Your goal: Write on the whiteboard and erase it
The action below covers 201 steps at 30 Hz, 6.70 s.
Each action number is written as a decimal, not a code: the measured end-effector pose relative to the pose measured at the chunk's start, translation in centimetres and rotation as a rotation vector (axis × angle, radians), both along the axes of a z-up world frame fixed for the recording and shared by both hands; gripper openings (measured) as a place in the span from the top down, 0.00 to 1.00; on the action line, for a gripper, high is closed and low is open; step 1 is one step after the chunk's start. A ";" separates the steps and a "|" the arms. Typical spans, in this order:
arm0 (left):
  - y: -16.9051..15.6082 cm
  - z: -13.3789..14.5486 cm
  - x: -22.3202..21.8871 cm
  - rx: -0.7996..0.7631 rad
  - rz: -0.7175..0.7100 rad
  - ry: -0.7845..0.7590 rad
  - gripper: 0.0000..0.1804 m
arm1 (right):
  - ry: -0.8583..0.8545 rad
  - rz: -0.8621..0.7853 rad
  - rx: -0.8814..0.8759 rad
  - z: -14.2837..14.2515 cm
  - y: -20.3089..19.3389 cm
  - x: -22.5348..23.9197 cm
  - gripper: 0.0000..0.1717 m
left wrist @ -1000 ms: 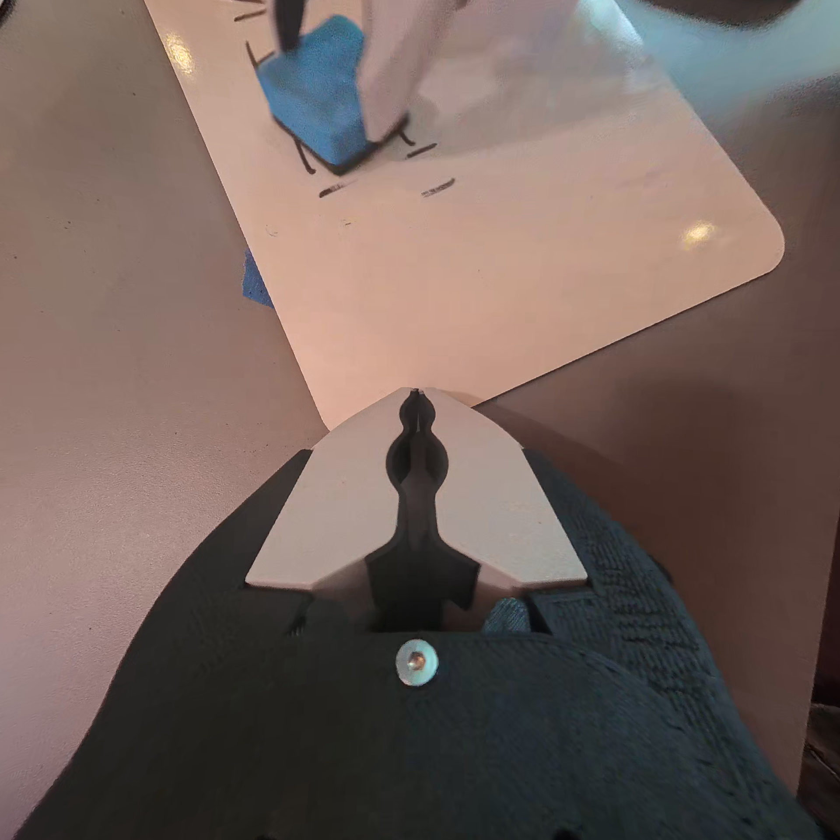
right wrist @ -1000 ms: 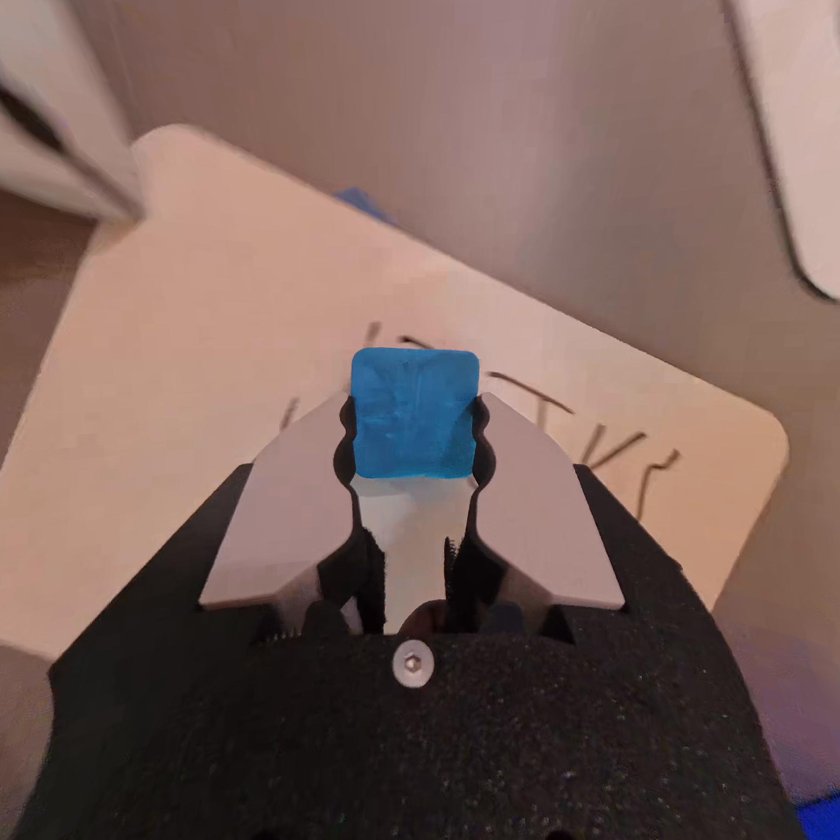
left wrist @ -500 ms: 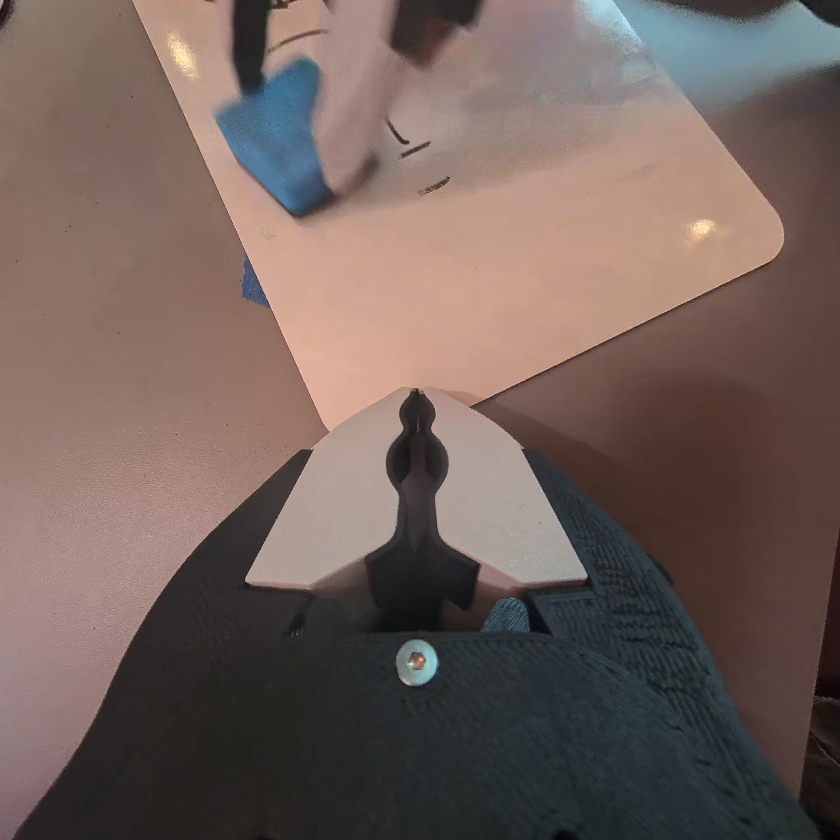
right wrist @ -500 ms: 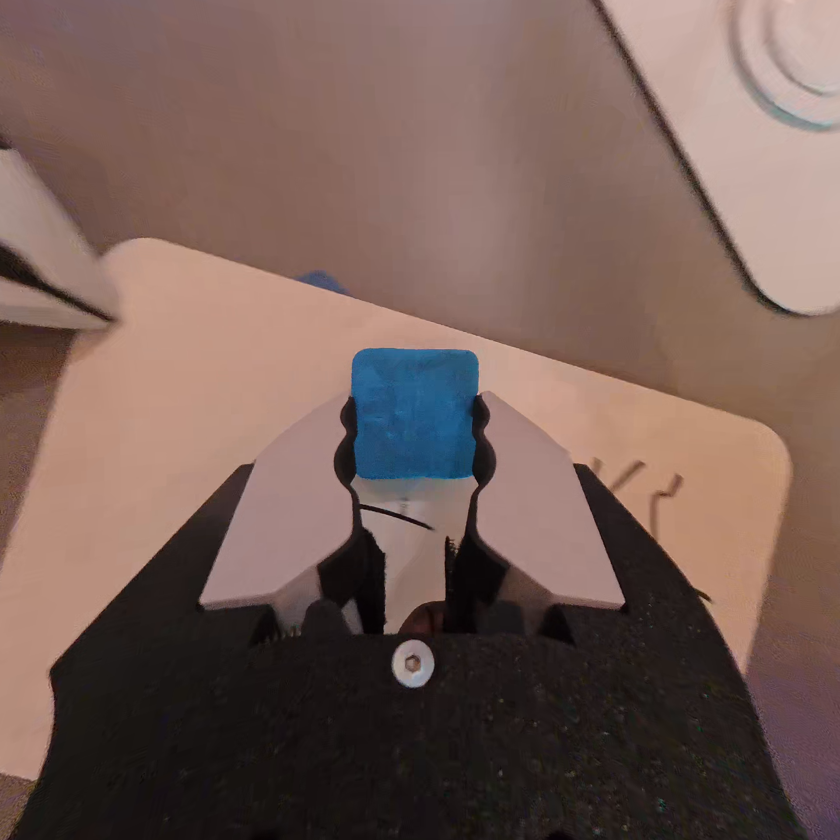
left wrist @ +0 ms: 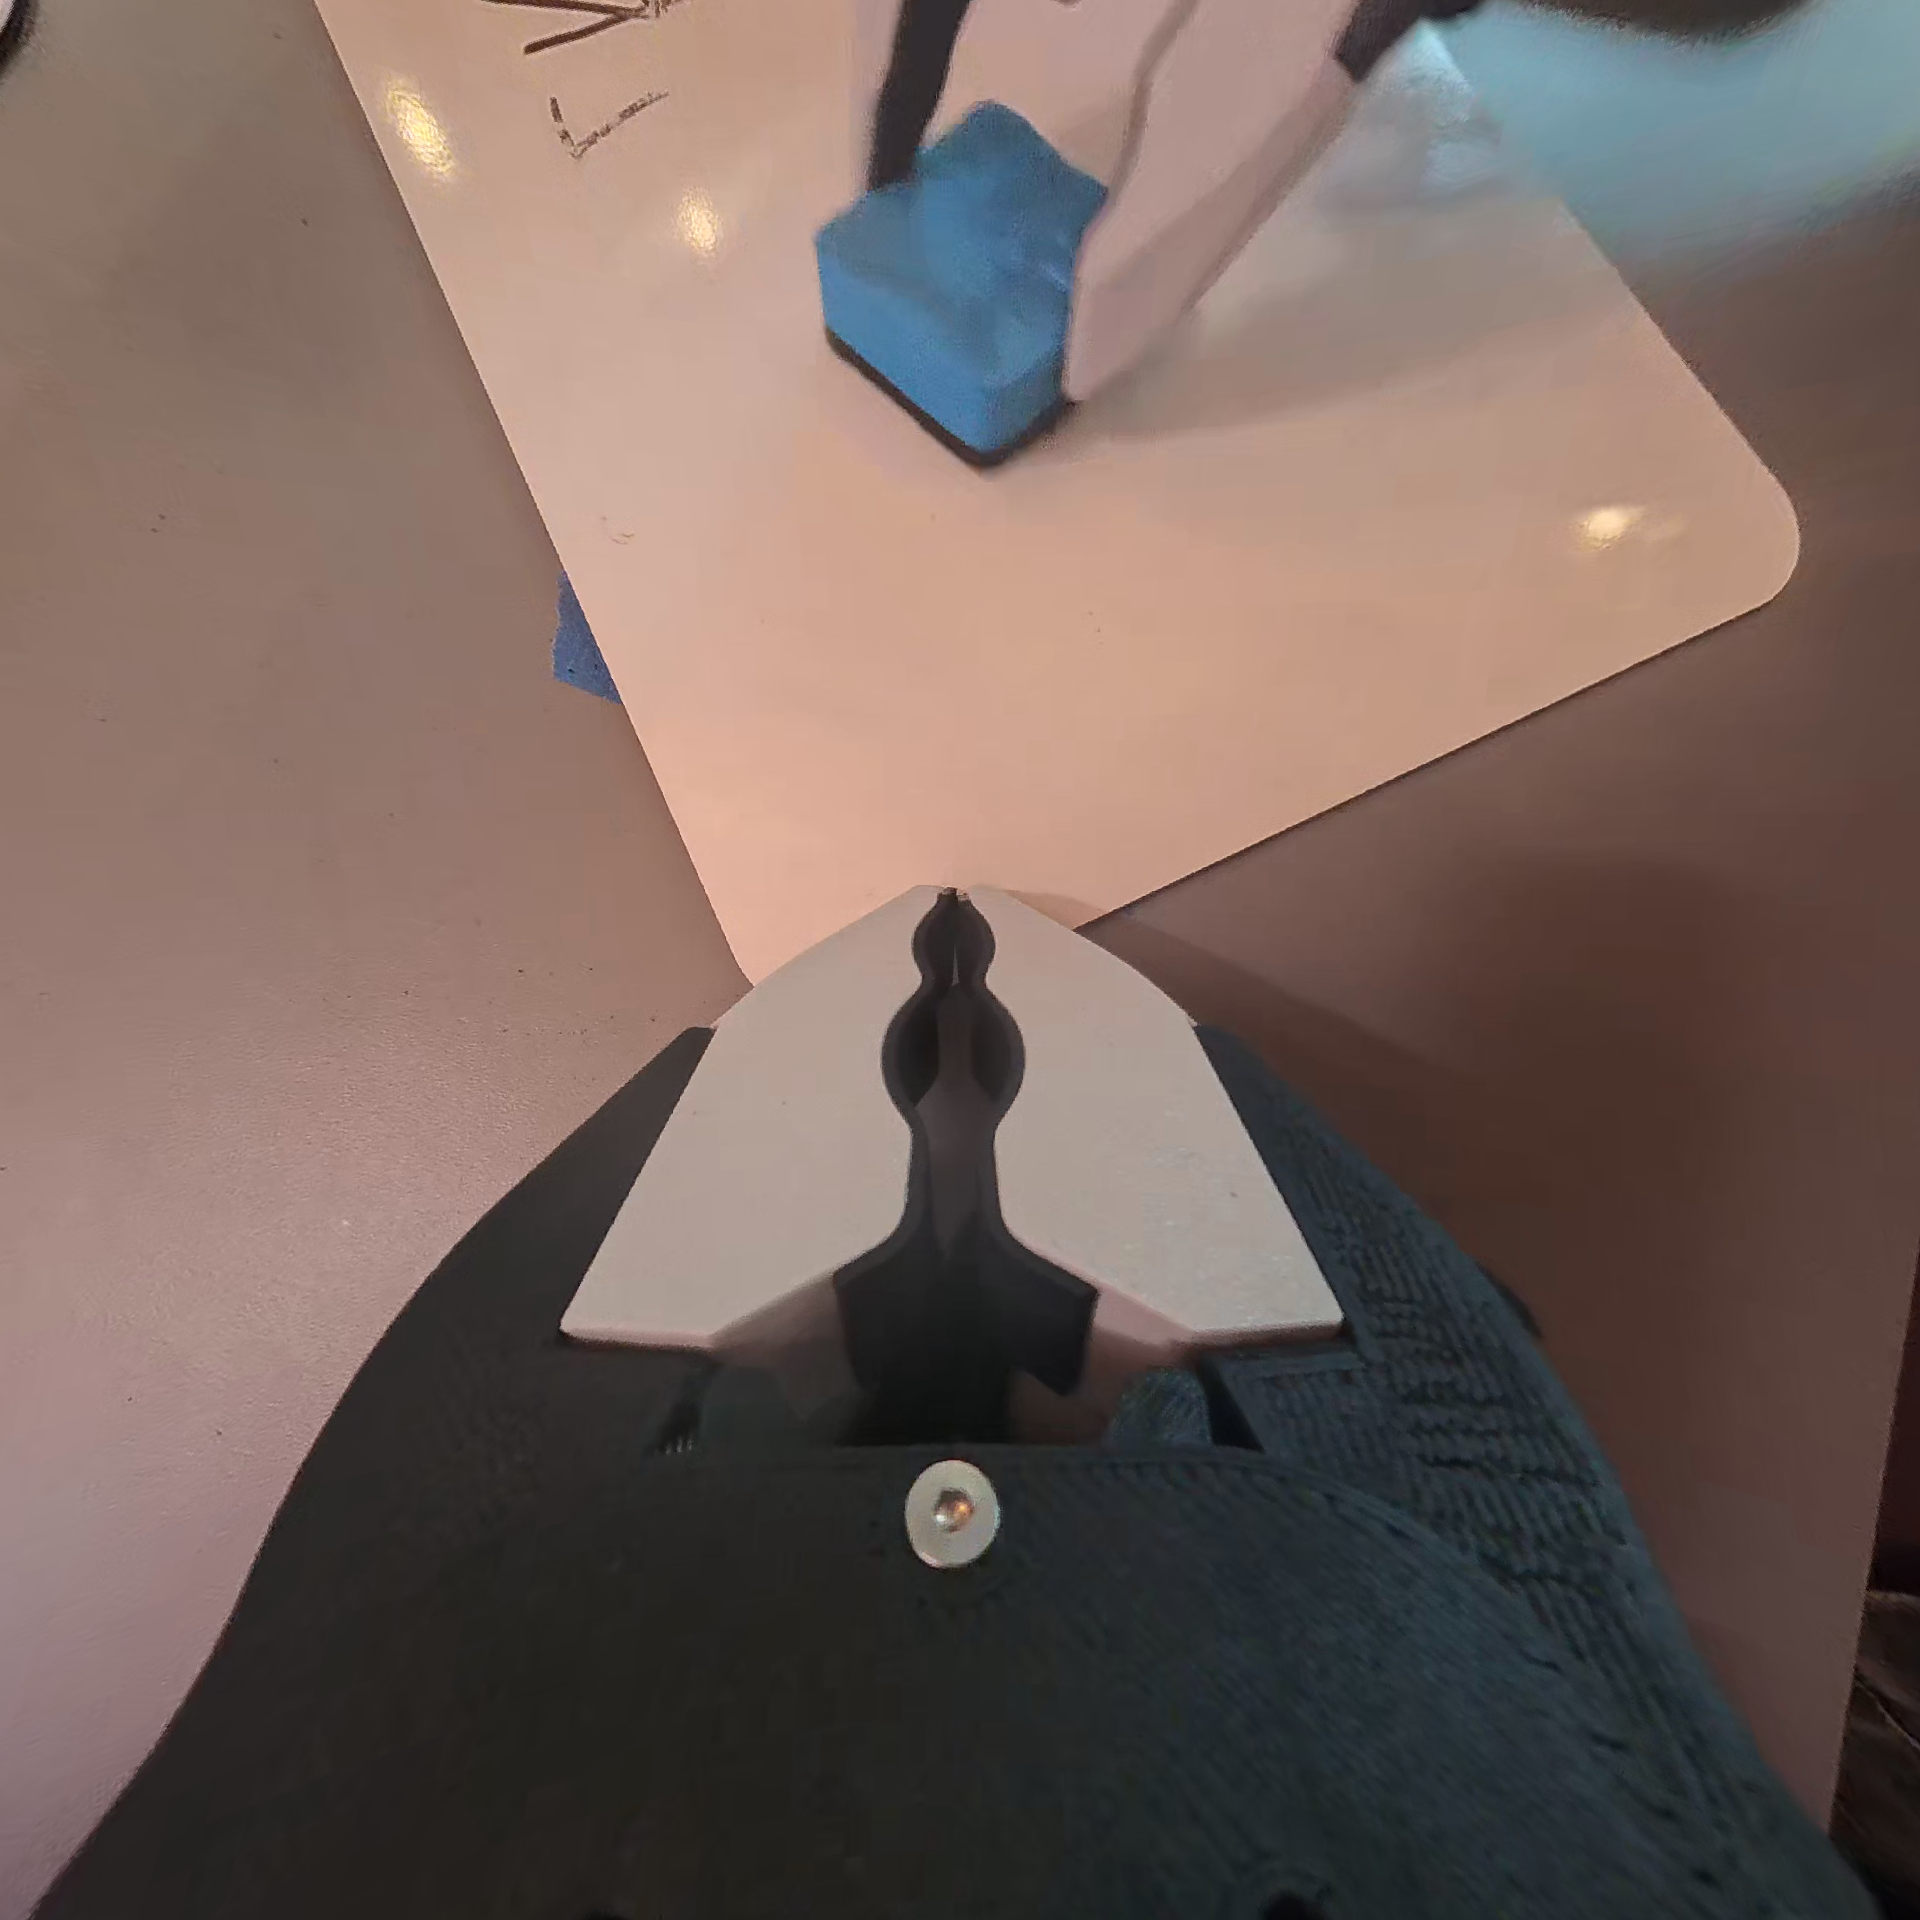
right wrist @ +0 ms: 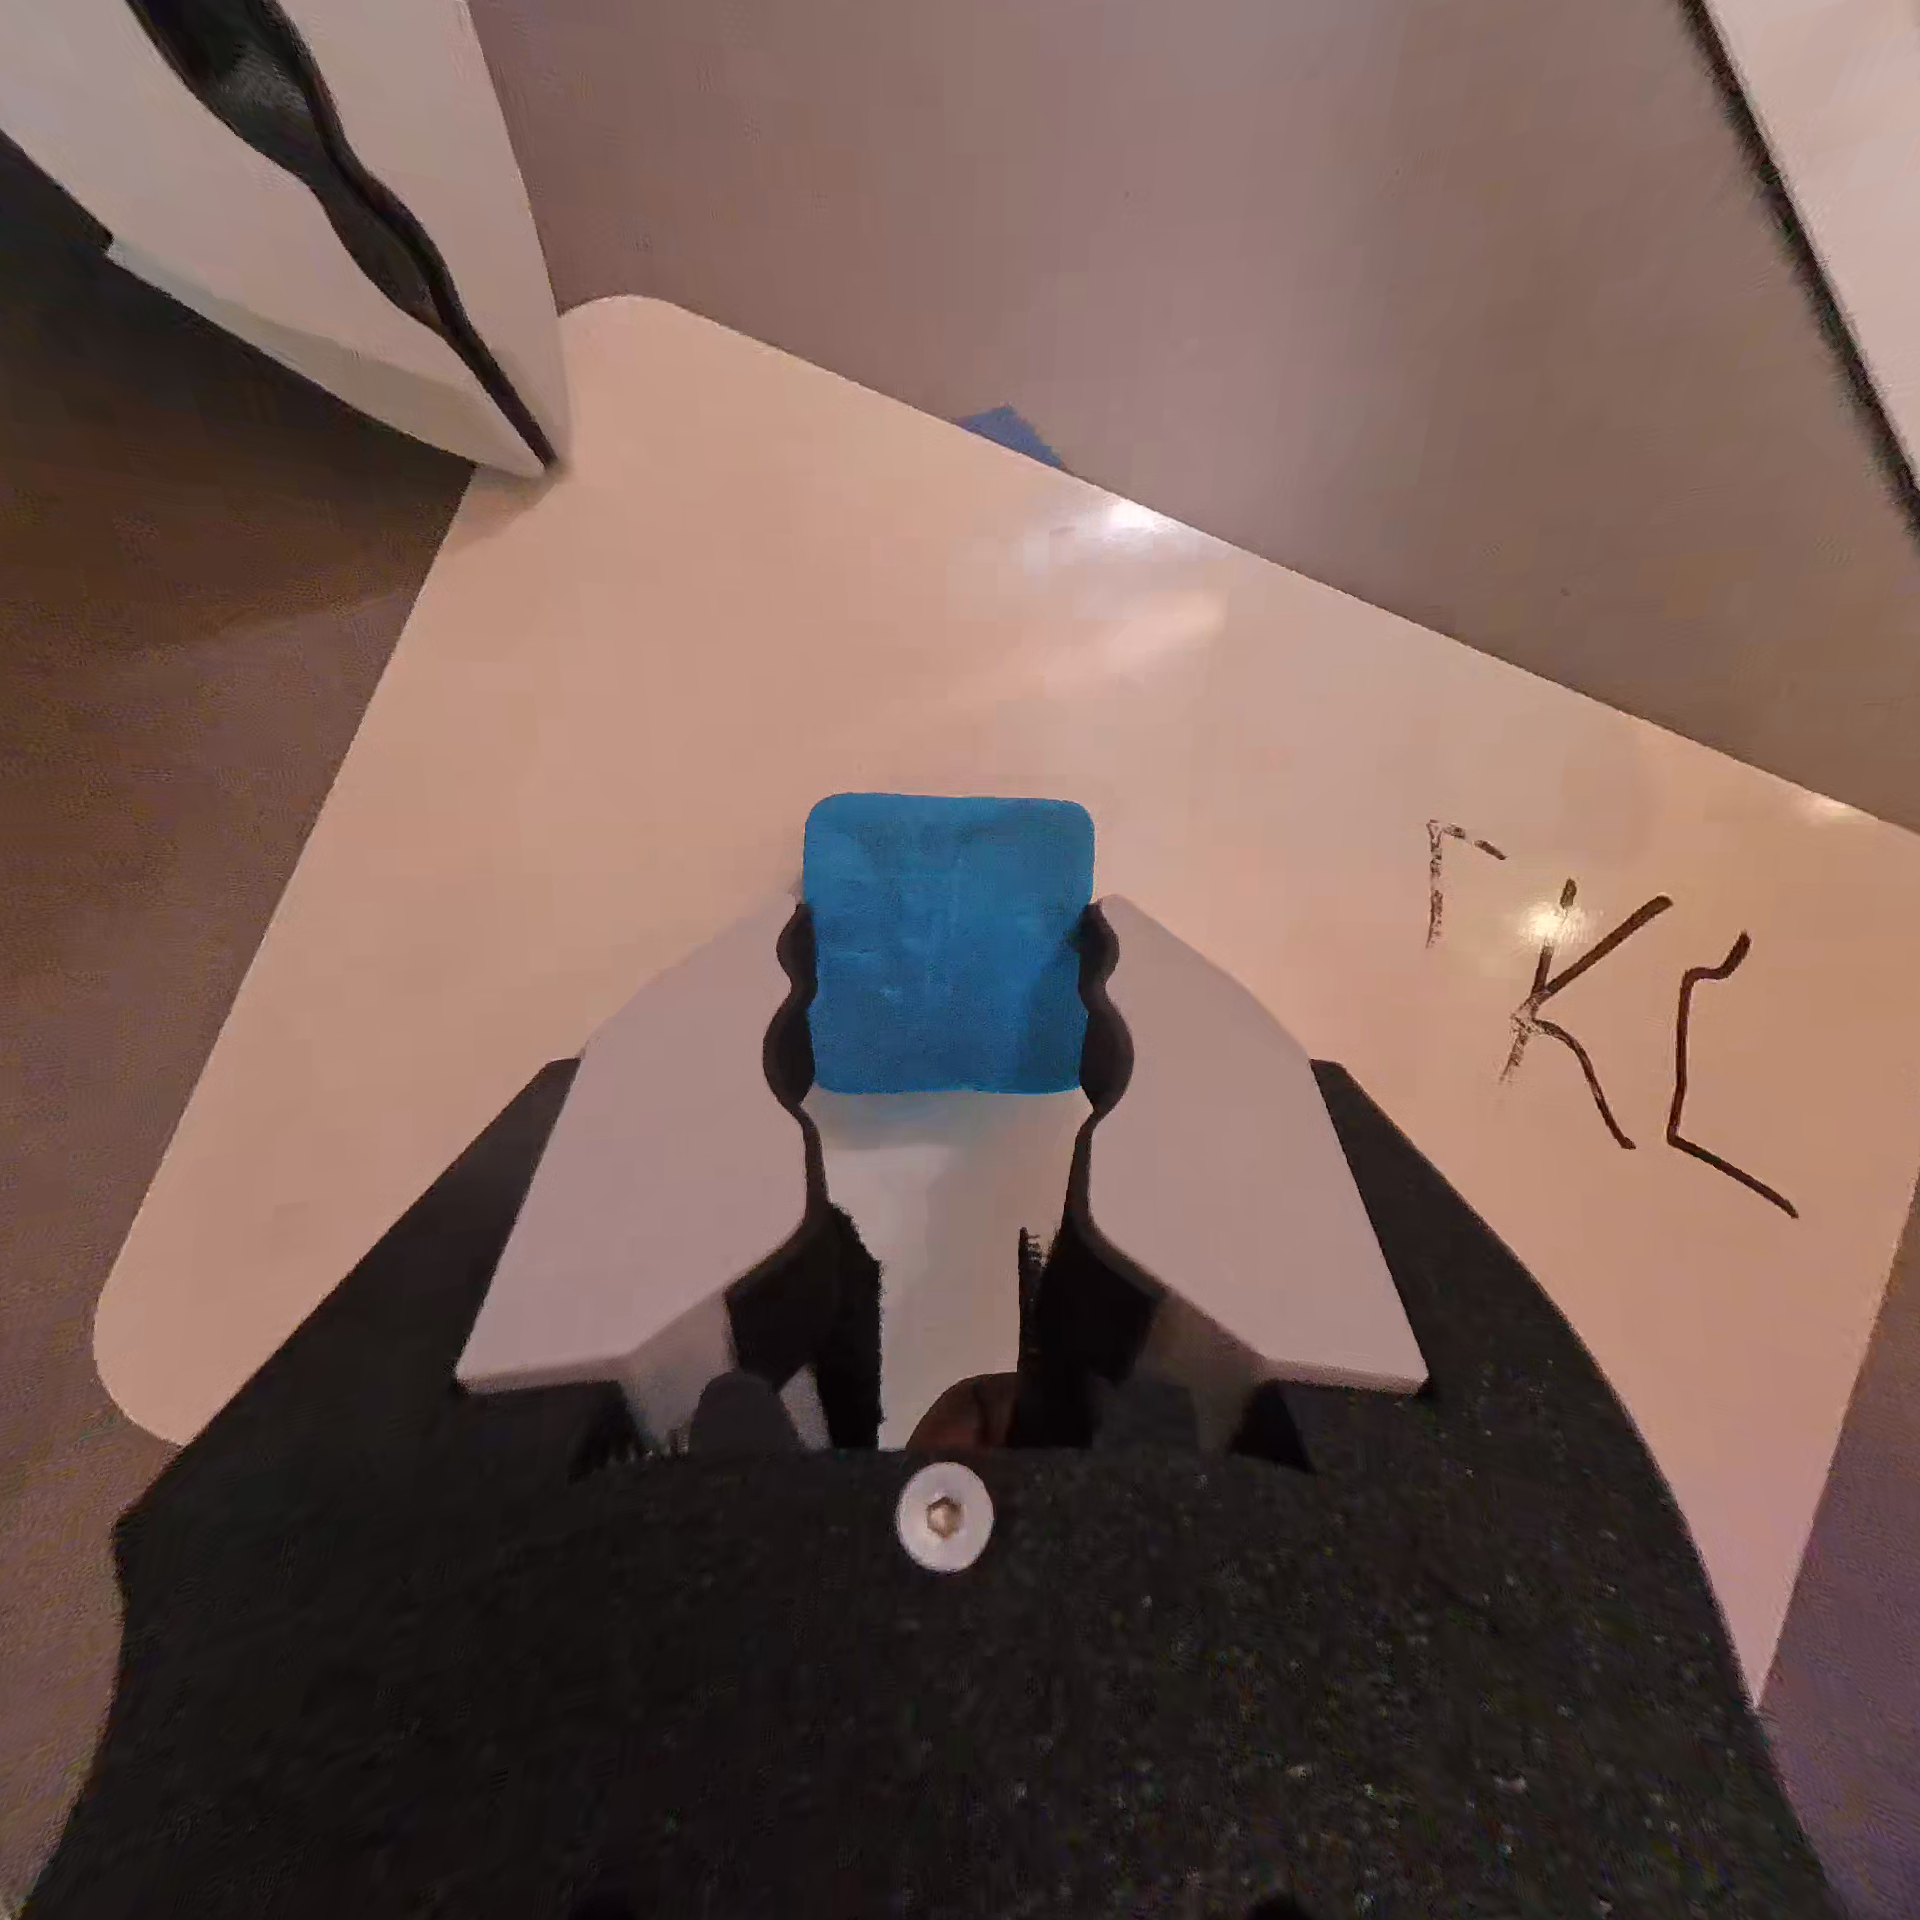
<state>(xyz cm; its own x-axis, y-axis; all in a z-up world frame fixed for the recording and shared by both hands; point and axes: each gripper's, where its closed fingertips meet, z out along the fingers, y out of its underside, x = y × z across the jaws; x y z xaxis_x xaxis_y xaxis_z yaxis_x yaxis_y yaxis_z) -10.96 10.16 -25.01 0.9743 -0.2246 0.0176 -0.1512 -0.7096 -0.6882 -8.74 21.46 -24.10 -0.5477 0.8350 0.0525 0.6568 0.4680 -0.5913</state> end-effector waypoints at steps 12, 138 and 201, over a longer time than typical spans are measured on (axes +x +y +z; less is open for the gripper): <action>0.0 0.0 0.0 0.004 -0.007 -0.001 0.99 | -0.007 -0.105 -0.161 0.2 1.9 -2.6 0.71; 0.4 3.6 -4.7 0.327 0.157 0.164 0.78 | 0.445 -0.537 -0.224 8.5 8.4 -6.3 0.71; -28.9 0.7 -25.1 -0.713 0.880 -0.136 0.89 | 0.432 -0.284 -0.243 6.6 11.0 -8.5 0.69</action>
<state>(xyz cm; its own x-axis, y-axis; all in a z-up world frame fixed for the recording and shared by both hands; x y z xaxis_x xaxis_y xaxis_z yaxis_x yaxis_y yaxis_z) -36.08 -18.78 -24.33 0.7689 0.6392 -0.0151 0.6375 -0.7683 -0.0579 -17.29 32.50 -17.54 -0.2718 0.9623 0.0100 0.4115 0.1256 -0.9027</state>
